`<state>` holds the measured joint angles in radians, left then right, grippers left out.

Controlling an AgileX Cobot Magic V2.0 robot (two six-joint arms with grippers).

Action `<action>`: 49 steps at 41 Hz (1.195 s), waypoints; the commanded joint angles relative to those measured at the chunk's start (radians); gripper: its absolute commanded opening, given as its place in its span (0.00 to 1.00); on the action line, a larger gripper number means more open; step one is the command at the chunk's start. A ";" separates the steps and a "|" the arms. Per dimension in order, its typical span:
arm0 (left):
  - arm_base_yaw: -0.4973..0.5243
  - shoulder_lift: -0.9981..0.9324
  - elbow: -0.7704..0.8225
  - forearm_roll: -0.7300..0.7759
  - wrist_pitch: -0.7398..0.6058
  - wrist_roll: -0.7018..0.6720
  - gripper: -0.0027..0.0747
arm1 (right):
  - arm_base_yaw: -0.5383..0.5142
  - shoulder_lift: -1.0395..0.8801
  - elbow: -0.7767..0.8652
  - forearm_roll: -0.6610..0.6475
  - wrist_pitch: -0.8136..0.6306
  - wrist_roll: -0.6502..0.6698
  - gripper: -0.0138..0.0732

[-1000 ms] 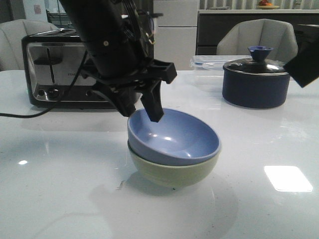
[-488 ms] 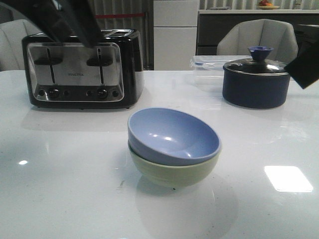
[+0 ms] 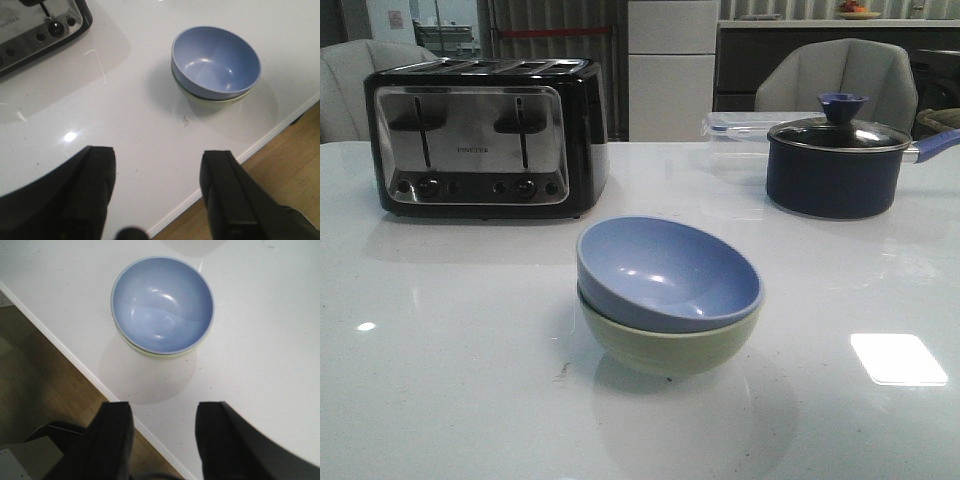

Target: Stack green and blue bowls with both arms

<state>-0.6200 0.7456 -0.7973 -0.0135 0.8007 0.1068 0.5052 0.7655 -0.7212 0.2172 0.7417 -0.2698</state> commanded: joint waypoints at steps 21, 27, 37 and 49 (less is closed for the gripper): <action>-0.006 -0.068 0.007 0.002 -0.075 -0.005 0.33 | -0.007 -0.179 0.094 -0.003 -0.042 -0.003 0.30; -0.006 -0.068 0.007 0.002 -0.075 -0.005 0.18 | -0.007 -0.179 0.094 -0.003 -0.041 -0.003 0.22; -0.006 -0.068 0.007 0.002 -0.075 -0.005 0.15 | -0.007 -0.179 0.094 -0.003 -0.041 -0.003 0.22; 0.011 -0.101 0.020 0.002 -0.090 -0.005 0.15 | -0.007 -0.179 0.094 -0.003 -0.041 -0.003 0.22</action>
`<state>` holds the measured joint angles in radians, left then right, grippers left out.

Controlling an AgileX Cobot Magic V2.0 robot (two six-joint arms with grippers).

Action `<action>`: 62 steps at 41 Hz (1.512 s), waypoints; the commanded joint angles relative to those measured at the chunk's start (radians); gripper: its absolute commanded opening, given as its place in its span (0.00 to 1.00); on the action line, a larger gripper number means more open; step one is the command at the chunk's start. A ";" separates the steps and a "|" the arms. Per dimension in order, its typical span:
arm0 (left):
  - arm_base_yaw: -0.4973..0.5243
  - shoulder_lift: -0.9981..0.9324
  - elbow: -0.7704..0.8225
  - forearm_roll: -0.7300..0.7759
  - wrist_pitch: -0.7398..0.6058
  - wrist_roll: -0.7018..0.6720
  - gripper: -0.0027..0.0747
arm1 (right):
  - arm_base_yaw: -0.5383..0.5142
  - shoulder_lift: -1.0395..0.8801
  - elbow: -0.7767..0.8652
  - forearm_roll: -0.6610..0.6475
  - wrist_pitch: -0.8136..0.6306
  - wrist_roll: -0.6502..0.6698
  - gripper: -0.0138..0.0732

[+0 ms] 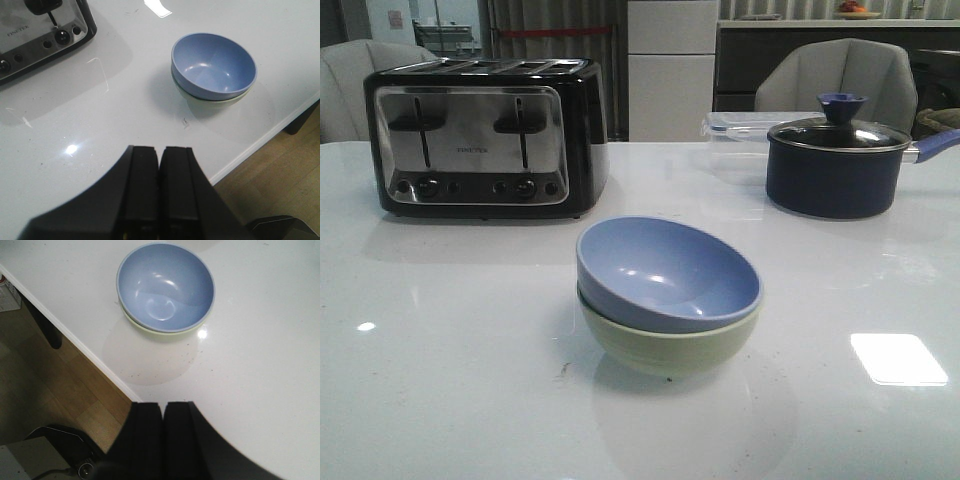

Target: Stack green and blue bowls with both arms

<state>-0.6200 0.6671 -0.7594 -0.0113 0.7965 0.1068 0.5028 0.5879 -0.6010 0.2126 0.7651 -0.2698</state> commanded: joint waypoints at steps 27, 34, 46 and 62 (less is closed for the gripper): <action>0.598 -0.677 0.717 -0.052 -0.771 -0.013 0.15 | -0.005 -0.003 -0.026 0.002 -0.061 -0.003 0.22; 0.570 -0.694 0.765 -0.034 -0.849 -0.024 0.15 | -0.005 -0.002 -0.026 0.002 -0.061 -0.003 0.22; 0.570 -0.694 0.768 -0.038 -0.853 -0.024 0.15 | -0.005 -0.002 -0.026 0.002 -0.061 -0.003 0.22; 0.570 -0.692 0.768 -0.038 -0.853 -0.024 0.15 | -0.005 -0.002 -0.026 0.002 -0.061 -0.003 0.22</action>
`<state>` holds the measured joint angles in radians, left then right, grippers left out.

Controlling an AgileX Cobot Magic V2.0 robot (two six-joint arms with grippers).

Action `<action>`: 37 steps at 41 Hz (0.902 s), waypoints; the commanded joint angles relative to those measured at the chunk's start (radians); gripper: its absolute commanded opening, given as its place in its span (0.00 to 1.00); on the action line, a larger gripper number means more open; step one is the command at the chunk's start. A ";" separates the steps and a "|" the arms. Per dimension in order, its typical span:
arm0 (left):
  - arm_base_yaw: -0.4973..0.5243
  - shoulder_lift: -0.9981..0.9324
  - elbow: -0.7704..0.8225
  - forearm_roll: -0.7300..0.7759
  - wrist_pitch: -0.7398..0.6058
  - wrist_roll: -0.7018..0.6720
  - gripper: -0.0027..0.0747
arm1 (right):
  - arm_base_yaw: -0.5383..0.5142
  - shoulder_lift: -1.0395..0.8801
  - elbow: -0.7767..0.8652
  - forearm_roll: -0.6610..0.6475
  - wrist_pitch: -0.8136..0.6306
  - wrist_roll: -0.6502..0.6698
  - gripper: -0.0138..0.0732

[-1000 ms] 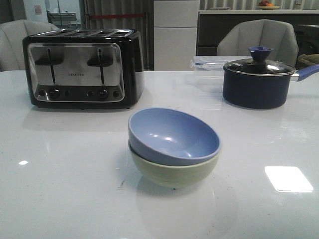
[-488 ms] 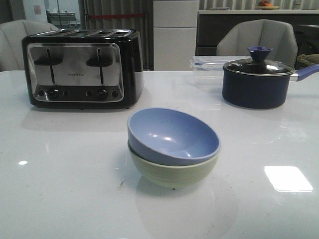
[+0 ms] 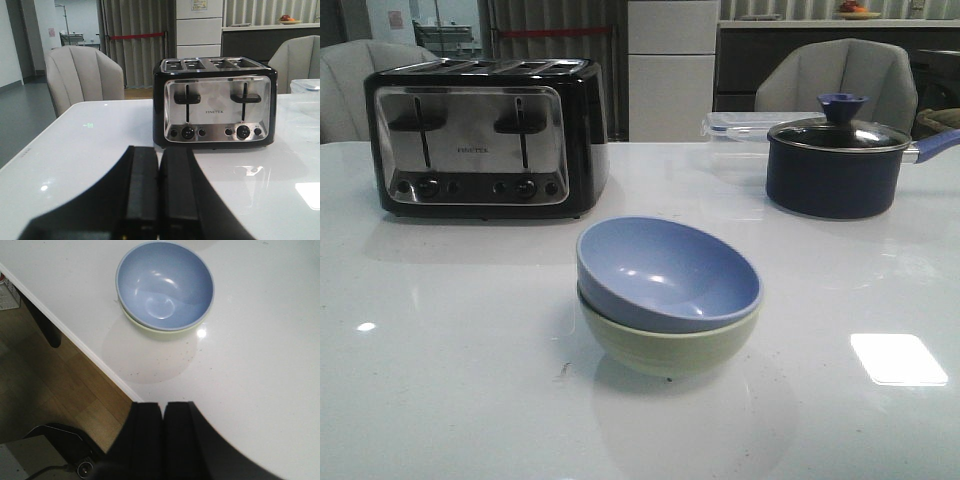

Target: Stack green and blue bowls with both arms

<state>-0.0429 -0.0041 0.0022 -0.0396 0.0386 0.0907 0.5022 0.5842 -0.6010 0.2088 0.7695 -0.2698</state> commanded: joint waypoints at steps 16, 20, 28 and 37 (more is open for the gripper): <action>-0.007 -0.019 0.006 -0.010 -0.095 -0.008 0.15 | -0.030 -0.034 -0.002 0.007 -0.073 -0.003 0.22; -0.007 -0.019 0.006 -0.010 -0.095 -0.008 0.15 | -0.121 -0.107 0.056 0.011 -0.110 -0.003 0.22; -0.005 -0.019 0.006 -0.010 -0.095 -0.008 0.15 | -0.344 -0.358 0.282 0.011 -0.370 -0.003 0.22; -0.005 -0.019 0.006 -0.010 -0.095 -0.008 0.15 | -0.445 -0.574 0.512 0.013 -0.638 -0.003 0.22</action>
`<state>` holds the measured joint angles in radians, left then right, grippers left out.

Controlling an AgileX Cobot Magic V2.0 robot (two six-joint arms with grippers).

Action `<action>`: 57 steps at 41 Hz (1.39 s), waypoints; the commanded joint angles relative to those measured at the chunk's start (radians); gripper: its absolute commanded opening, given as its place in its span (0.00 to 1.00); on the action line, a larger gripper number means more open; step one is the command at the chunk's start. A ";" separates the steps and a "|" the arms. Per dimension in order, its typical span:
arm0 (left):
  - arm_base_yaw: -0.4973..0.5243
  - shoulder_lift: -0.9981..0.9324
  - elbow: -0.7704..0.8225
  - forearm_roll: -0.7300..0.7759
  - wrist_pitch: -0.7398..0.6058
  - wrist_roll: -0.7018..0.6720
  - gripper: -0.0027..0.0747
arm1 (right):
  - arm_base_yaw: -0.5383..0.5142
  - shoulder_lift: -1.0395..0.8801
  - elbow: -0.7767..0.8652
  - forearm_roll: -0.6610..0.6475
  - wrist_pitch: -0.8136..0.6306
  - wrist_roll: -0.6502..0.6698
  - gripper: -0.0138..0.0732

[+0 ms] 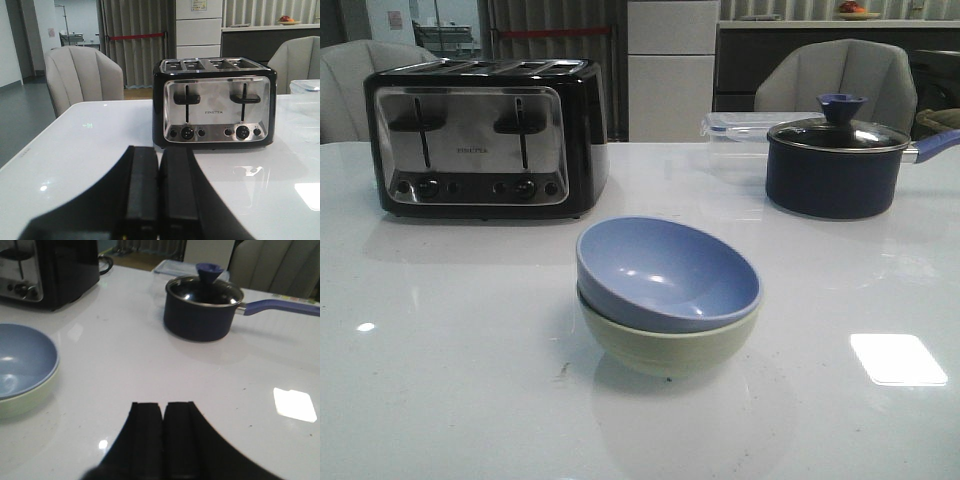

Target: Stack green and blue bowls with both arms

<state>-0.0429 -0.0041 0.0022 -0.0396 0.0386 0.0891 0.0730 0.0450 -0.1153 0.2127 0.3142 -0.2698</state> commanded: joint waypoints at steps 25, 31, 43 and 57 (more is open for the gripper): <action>-0.005 -0.019 0.006 -0.010 -0.095 -0.007 0.15 | -0.019 -0.074 0.140 0.010 -0.371 0.036 0.22; -0.005 -0.019 0.006 -0.010 -0.095 -0.007 0.15 | -0.037 -0.074 0.140 -0.147 -0.376 0.211 0.22; -0.005 -0.019 0.006 -0.010 -0.095 -0.007 0.15 | -0.042 -0.074 0.140 -0.187 -0.385 0.270 0.22; -0.005 -0.019 0.006 -0.010 -0.095 -0.007 0.15 | -0.069 -0.074 0.140 -0.254 -0.387 0.348 0.22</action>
<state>-0.0429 -0.0041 0.0022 -0.0396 0.0386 0.0891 0.0095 -0.0121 0.0280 -0.0145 0.0302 0.0645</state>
